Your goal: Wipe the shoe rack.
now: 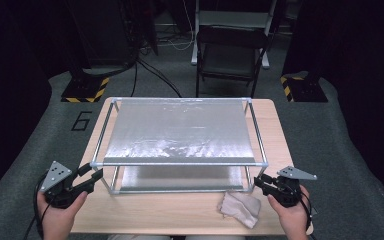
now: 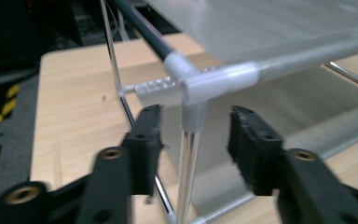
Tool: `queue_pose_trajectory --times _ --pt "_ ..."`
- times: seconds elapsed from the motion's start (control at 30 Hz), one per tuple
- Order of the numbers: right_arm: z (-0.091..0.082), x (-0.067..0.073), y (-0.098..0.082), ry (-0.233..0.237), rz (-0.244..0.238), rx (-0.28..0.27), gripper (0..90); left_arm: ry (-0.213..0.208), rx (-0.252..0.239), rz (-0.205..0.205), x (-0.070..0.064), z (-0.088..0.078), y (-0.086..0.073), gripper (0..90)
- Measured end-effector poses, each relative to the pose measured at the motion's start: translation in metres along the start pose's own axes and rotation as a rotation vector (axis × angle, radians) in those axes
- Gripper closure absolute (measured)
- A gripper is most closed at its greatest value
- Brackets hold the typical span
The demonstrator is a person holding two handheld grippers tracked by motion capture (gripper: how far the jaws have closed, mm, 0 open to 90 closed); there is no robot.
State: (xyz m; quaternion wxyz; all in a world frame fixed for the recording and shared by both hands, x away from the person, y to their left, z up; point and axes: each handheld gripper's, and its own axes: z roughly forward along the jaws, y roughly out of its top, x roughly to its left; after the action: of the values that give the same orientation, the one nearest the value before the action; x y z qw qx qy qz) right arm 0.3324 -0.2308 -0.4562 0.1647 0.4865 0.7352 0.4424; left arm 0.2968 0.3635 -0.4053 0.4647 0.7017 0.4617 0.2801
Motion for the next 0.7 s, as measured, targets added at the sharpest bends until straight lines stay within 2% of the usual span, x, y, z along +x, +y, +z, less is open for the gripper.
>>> queue_pose_trajectory --times 0.03,0.07,0.1,0.2,0.3,0.63,0.7 --pt "0.0 0.0 0.0 0.0 0.0 0.0 66.7 -0.003 0.014 -0.008 0.001 0.003 -0.001 56.8" --pt "0.002 0.0 0.003 0.009 0.005 0.008 72.8 0.0 0.027 -0.011 0.004 0.008 -0.003 64.4" --pt "0.003 0.0 0.004 0.009 0.01 0.012 75.1 0.0 0.027 -0.011 0.004 0.008 -0.003 67.1" --pt "0.006 -0.001 0.008 0.013 0.008 0.017 76.0 -0.014 0.03 -0.015 0.007 0.016 -0.003 74.9" --pt "0.009 -0.001 0.01 0.01 -0.009 0.019 76.4 -0.013 0.027 -0.015 0.008 0.019 -0.002 78.9" --pt "0.015 -0.001 0.013 0.015 -0.012 0.016 76.5 0.007 0.01 -0.022 0.016 0.031 0.002 79.6" --pt "0.016 0.0 0.014 0.015 -0.012 0.021 76.6 0.007 0.021 -0.023 0.018 0.033 0.003 79.6"
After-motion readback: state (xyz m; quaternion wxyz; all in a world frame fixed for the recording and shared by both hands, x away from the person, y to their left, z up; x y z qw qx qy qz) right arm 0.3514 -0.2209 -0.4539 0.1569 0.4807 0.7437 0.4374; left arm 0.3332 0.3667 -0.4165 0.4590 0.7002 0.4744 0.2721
